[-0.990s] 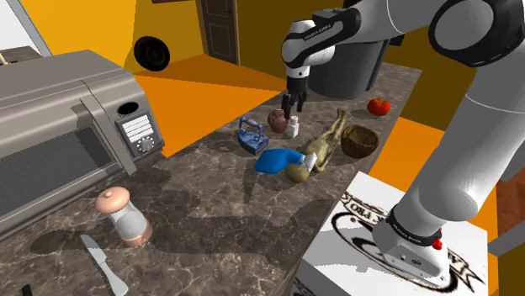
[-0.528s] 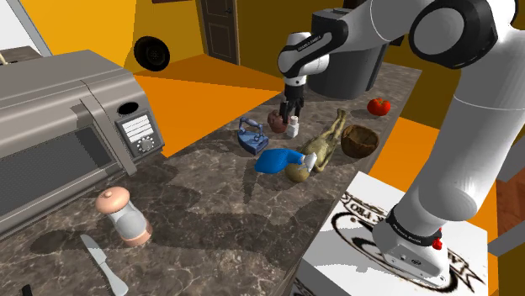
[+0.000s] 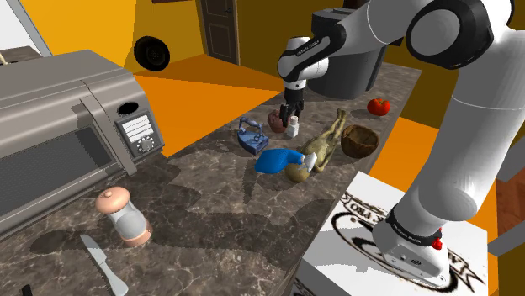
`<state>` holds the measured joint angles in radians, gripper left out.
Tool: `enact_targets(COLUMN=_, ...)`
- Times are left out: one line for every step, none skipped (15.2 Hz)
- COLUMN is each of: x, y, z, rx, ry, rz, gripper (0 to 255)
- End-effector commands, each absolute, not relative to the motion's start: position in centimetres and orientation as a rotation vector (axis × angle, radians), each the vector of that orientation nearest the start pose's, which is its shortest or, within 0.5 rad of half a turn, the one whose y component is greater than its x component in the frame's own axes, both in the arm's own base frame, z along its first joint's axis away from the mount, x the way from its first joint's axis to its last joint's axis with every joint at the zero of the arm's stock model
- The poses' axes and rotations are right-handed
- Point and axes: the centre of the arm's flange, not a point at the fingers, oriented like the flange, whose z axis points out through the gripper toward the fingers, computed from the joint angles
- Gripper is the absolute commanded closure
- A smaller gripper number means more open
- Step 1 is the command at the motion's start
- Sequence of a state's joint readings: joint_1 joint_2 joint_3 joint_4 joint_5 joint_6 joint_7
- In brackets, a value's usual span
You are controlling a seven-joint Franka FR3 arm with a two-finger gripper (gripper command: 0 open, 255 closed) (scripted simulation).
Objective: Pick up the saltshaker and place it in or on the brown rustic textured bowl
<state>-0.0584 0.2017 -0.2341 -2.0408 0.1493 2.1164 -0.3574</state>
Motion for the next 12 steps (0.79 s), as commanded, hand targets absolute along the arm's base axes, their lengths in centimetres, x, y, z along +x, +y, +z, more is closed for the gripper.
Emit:
enact_targets(x=54.87, y=-15.52, z=33.76, rx=-3.029, ry=0.028, rz=0.134, gripper=0)
enact_targets(x=54.87, y=-15.52, z=33.76, rx=-3.029, ry=0.028, rz=0.134, gripper=255)
enact_targets(x=54.87, y=-15.52, z=33.76, rx=-3.029, ry=0.028, rz=0.134, gripper=255)
enact_targets(x=54.87, y=-15.52, z=33.76, rx=-3.029, ry=0.028, rz=0.134, gripper=255)
enact_targets(x=54.87, y=-15.51, z=33.76, rx=-3.029, ry=0.028, rz=0.134, gripper=255)
enact_targets(x=54.86, y=-15.51, z=33.77, rx=-3.029, ry=0.028, rz=0.134, gripper=255)
enact_targets(x=54.86, y=-15.50, z=33.76, rx=-3.029, ry=0.028, rz=0.134, gripper=255)
enact_targets(x=54.86, y=-15.50, z=33.74, rx=-3.029, ry=0.028, rz=0.134, gripper=255)
enact_targets(x=54.84, y=-15.52, z=33.75, rx=-3.029, ry=0.028, rz=0.134, gripper=255)
enact_targets(x=54.85, y=-15.52, z=33.77, rx=-3.029, ry=0.028, rz=0.134, gripper=255)
enact_targets(x=54.87, y=-15.52, z=33.75, rx=-3.029, ry=0.028, rz=0.134, gripper=255)
enact_targets(x=54.87, y=-15.52, z=34.28, rx=-3.029, ry=0.028, rz=0.134, gripper=255)
